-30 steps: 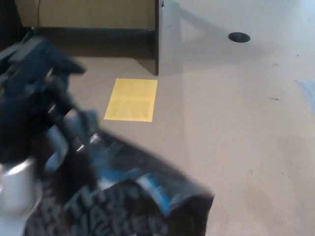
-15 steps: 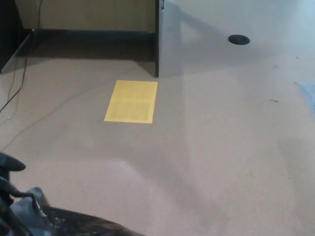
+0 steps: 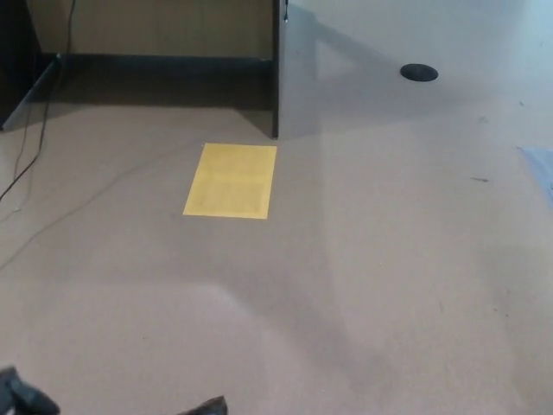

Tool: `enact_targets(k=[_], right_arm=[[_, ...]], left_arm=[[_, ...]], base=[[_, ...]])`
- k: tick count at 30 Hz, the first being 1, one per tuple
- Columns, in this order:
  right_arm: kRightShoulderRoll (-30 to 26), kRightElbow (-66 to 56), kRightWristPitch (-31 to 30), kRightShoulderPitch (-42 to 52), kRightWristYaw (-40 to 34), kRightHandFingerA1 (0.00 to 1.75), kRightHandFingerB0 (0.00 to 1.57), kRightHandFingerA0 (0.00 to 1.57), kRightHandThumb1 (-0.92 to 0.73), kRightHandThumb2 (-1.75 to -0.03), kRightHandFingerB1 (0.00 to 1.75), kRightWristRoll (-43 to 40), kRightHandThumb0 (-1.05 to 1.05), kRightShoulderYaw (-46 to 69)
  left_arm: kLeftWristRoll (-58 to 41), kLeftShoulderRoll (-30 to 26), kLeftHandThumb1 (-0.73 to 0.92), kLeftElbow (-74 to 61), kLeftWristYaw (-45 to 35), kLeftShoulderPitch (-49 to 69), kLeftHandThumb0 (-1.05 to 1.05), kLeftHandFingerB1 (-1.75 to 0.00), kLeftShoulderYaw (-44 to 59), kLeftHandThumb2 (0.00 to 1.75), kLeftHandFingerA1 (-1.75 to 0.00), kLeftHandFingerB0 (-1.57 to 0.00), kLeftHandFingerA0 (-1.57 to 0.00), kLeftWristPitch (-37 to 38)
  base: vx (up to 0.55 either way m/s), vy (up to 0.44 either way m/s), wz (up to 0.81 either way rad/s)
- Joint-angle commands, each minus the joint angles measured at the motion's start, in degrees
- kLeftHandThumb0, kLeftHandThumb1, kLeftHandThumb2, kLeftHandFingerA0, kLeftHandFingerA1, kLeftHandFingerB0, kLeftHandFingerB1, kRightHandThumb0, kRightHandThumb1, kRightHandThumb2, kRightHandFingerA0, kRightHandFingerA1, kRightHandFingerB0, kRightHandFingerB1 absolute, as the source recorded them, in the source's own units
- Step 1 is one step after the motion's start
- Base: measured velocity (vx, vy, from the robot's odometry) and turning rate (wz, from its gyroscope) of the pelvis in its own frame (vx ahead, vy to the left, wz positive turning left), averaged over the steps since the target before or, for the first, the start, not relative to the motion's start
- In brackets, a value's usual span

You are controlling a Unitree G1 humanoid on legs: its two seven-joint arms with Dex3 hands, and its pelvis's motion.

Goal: A person is holding a plastic bag and the robot extends its left hand to grab the bag by hooking its thumb into the holes at the top and brings its hand down by its side. Then it extends its arm again to hand the plastic bag back to the person.

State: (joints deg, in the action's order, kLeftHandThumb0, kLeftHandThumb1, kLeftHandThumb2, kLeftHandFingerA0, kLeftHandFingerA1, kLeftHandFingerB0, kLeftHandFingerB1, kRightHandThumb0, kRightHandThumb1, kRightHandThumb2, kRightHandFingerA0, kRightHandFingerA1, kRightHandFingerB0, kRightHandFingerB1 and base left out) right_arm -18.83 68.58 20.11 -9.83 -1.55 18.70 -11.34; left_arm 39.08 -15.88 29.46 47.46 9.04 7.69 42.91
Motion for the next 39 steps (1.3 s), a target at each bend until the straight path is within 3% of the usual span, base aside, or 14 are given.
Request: enact_targets(k=[1,4,6,17,20,22,26,27,37,39], right_arm=[[-1.4,0.3,0.2,1.1,-0.6,0.53,0.57,0.69,-0.73,-0.62,0.41,-0.3,-0.41,0.8],[-1.1,0.8,-0.4,0.8,-0.9,0.6,0.57,0.7,-0.73,-0.62,0.4,-0.2,-0.4,0.9],[-0.9,1.0,-0.7,1.0,-1.0,0.54,0.56,0.68,-0.73,-0.63,0.4,0.1,-0.41,0.7],[-0.8,1.7,-0.4,2.6,-1.2,0.52,0.54,0.7,-0.73,-0.63,0.4,0.5,-0.4,0.1],[-0.6,1.6,1.0,5.7,-1.0,0.52,0.56,0.69,-0.73,-0.62,0.41,0.4,-0.4,0.0],[-0.7,1.5,0.8,5.8,-1.0,0.49,0.53,0.67,-0.73,-0.62,0.4,0.6,-0.4,-0.1],[-0.6,1.7,0.7,5.8,-1.4,0.56,0.56,0.7,-0.72,-0.62,0.4,0.7,-0.4,-0.2],[-0.4,1.9,0.4,5.3,-1.6,0.62,0.57,0.71,-0.72,-0.62,0.4,0.8,-0.4,-0.3],[-0.4,2.0,0.7,6.1,-1.6,0.5,0.57,0.68,-0.72,-0.62,0.41,0.3,-0.41,0.3],[-0.6,1.4,0.3,5.9,-1.6,0.48,0.58,0.67,-0.73,-0.62,0.41,0.5,-0.4,0.1]], left_arm=[[4.5,-3.8,0.59,12.8,12.0,-3.1,0.08,-1.38,-3.5,0.96,-1.74,-0.79,-0.86,3.7],[3.8,-5.1,0.69,18.9,12.8,-4.2,0.0,-1.39,-4.8,0.82,-1.72,-0.76,-0.85,2.9],[4.1,-6.2,0.71,21.5,14.4,-4.3,0.0,-1.38,-5.8,0.78,-1.7,-0.74,-0.85,2.7],[2.1,-6.6,0.66,26.7,18.6,-5.4,0.07,-1.42,-10.6,0.87,-1.7,-0.77,-0.81,5.6],[3.1,-7.0,0.66,23.4,20.5,-2.0,0.01,-1.39,-11.7,0.89,-1.68,-0.77,-0.86,6.6],[2.0,-6.8,0.61,14.5,17.3,-0.9,0.04,-1.35,-11.1,0.96,-1.69,-0.78,-0.89,6.2],[1.5,-6.5,0.65,5.1,14.1,0.2,0.04,-1.4,-10.3,0.93,-1.66,-0.76,-0.82,3.1],[1.1,-6.4,0.56,-0.2,12.6,-1.6,0.12,-1.43,-9.5,0.99,-1.7,-0.77,-0.84,1.7],[-0.9,-6.9,0.5,-16.3,3.4,-11.2,0.03,-1.35,-5.8,1.14,-1.72,-0.84,-0.92,-3.4],[-0.9,-6.5,0.54,-18.3,1.0,-15.3,-0.01,-1.42,-5.1,1.05,-1.73,-0.86,-0.92,-6.3]], base=[[0.0,0.0,0.0],[0.0,0.0,0.0],[0.0,0.0,0.0],[0.0,0.0,0.0],[0.0,0.0,0.0],[0.0,0.0,0.0],[0.0,0.0,0.0],[0.0,0.0,0.0],[0.0,0.0,0.0],[0.0,0.0,0.0]])
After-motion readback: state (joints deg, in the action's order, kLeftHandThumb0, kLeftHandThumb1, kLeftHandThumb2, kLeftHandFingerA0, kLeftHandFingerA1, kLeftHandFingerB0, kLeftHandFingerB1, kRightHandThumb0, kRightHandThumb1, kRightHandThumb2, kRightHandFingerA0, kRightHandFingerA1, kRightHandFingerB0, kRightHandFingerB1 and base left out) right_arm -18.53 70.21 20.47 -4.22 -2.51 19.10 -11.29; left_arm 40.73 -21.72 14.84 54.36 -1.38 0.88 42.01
